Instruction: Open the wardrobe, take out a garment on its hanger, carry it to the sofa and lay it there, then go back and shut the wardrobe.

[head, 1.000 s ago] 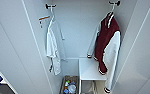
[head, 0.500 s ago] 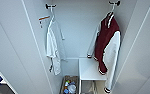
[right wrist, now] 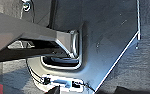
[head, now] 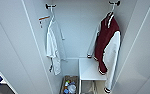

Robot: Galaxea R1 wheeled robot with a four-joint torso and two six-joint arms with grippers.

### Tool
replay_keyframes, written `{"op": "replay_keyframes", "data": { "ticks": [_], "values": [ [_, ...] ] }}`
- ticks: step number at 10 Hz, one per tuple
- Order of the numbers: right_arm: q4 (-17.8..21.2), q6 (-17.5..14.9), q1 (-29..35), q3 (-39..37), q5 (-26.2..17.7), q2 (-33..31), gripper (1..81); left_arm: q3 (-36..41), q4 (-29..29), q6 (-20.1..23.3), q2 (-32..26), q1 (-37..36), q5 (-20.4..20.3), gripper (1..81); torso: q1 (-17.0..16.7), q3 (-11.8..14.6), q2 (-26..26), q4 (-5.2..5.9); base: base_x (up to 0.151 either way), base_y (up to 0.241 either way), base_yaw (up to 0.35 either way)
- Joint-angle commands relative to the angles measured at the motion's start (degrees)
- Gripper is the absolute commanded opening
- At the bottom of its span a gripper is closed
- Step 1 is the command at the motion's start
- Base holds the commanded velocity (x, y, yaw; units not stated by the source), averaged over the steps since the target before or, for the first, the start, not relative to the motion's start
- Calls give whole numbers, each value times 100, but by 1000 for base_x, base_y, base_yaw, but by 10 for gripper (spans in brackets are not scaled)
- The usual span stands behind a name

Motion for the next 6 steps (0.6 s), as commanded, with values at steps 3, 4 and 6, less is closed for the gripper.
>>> {"op": "replay_keyframes", "data": {
  "ticks": [3, 4, 6],
  "values": [
    [-54, -40, 76, 11, -306, 1, 811, -14, 18, -22, -44, -61, 282, 811, -7, 2, -7, 0, 72, 0, 0],
    [-54, -40, 85, 3, -306, 1, 811, -14, 27, -22, -44, -61, 282, 811, -7, 2, -7, 0, 86, 0, 0],
    [-54, -32, 102, 3, -306, 10, 811, -14, 27, -22, -44, -61, 273, 811, -7, 2, -7, 0, 86, 0, 0]
  ]
}}
